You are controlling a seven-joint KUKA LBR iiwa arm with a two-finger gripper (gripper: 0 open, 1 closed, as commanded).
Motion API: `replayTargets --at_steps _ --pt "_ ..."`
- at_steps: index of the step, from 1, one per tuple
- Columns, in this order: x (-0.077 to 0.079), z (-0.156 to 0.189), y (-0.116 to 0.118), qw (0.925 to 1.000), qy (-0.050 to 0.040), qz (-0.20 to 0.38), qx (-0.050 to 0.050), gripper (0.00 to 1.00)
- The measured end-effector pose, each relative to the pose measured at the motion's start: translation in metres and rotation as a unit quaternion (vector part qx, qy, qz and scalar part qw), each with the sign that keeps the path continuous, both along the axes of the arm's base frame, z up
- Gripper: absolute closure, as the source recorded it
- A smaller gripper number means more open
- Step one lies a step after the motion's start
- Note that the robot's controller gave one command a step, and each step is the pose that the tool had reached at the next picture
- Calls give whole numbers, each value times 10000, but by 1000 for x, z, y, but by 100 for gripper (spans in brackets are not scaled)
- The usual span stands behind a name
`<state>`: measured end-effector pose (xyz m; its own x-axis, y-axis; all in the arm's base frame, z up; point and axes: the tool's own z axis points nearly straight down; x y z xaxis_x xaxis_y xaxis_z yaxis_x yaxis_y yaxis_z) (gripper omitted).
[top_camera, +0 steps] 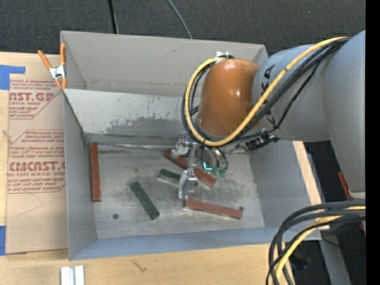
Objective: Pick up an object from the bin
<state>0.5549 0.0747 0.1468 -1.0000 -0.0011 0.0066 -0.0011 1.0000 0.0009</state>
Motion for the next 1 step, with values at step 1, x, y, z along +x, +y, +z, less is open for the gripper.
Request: replayTargets --at_steps 1 --pt "2 4 0 10000 -38 -2 2 0"
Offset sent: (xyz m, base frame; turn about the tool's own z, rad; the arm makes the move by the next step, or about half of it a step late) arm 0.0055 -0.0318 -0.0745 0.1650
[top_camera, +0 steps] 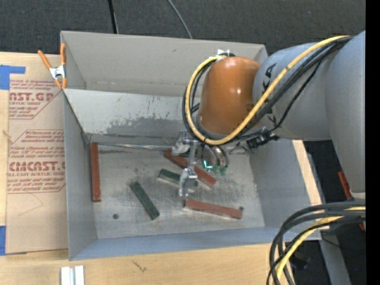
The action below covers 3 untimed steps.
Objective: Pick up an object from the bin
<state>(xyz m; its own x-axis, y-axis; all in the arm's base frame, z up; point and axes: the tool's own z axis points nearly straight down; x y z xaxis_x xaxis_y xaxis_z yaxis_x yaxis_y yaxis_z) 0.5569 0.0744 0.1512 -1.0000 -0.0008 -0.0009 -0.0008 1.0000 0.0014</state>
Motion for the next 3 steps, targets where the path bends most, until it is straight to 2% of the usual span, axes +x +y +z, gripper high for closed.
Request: replayTargets --at_steps 1,2,3 --pt "8 -73 -29 9966 -52 -818 17 100" --pt "8 -73 -29 9967 -52 -815 17 100" --pt "27 104 -25 9956 -49 -931 7 100"
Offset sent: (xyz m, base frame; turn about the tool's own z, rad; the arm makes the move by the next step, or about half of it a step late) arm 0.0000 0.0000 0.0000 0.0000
